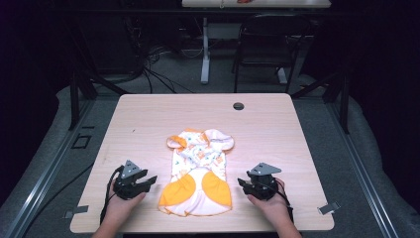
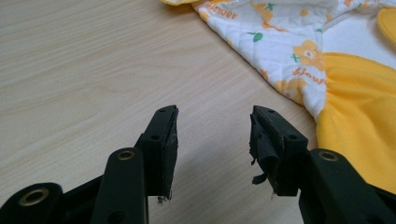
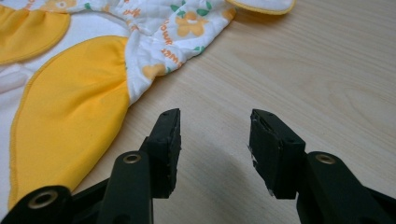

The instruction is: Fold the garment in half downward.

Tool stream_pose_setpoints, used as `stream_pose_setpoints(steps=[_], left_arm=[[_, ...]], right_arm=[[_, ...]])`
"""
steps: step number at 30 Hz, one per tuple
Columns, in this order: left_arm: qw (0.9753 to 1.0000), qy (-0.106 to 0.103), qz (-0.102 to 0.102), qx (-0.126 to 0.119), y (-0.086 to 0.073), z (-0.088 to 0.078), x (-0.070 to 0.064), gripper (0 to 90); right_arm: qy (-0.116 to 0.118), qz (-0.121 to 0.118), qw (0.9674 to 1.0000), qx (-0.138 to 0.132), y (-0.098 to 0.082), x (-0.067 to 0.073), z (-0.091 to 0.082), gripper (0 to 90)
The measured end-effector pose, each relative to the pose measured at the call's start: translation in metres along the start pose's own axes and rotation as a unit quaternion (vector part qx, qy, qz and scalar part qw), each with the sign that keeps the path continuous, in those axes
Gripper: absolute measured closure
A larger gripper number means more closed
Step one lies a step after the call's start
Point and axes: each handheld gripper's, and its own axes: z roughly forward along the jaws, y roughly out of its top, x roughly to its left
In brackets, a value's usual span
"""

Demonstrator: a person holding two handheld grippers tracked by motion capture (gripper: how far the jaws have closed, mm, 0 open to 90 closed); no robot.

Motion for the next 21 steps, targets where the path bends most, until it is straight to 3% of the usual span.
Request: stream_pose_setpoints(steps=[14,21], left_arm=[[0.9998,-0.019,-0.005,0.008,0.002,-0.001,-0.003,52.6],[1.0000,-0.004,0.005,-0.003,0.004,-0.003,-0.012,53.9]], right_arm=[[0.017,-0.013,0.9997,0.013,0.001,0.009,0.004,57.5],[0.026,-0.038,0.9988,0.015,0.005,0.016,0.002,63.4]])
